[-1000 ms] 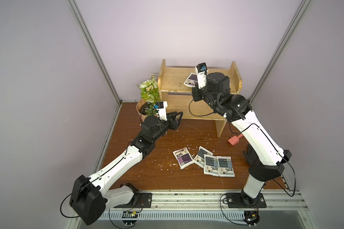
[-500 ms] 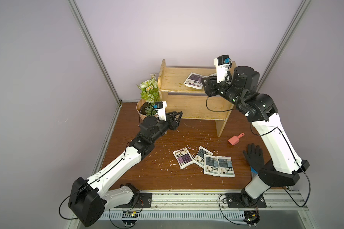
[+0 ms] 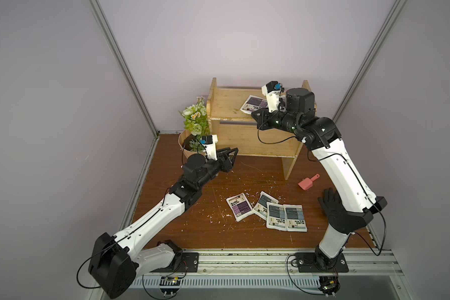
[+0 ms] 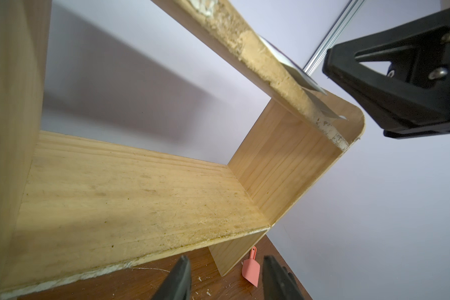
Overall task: Place the bagged coffee beans on the shelf by color
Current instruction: Place the bagged coffee beans on the shelf.
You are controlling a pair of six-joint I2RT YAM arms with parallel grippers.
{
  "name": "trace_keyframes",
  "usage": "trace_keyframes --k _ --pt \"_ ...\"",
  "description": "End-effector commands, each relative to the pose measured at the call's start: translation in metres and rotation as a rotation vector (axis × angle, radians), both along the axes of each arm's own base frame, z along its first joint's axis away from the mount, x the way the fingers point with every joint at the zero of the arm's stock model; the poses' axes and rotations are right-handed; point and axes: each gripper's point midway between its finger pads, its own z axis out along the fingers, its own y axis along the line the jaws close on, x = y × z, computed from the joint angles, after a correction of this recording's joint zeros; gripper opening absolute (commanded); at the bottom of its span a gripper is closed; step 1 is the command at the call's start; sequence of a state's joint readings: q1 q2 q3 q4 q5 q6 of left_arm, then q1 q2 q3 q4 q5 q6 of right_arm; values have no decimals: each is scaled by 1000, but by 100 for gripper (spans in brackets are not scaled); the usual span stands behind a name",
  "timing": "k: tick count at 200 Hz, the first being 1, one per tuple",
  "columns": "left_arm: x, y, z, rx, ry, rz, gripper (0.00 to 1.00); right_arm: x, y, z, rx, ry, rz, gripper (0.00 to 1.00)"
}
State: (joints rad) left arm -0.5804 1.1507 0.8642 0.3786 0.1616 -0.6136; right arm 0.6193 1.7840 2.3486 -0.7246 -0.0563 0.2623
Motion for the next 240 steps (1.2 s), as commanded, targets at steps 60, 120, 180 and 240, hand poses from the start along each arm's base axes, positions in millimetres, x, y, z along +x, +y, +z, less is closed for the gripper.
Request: trace_keyframes --k 60,120,180,240 --pt "-4 10 10 -14 -44 28 48 4 -7 4 -96 -47 -109 5" --pt "-5 8 9 -19 -39 15 48 9 -29 5 -161 -79 -204 5" --pt "-5 8 6 -14 -29 13 48 15 -50 9 -181 -99 -277 5" --pt "-4 7 7 -13 -31 11 48 10 -67 25 -144 -128 -293 6"
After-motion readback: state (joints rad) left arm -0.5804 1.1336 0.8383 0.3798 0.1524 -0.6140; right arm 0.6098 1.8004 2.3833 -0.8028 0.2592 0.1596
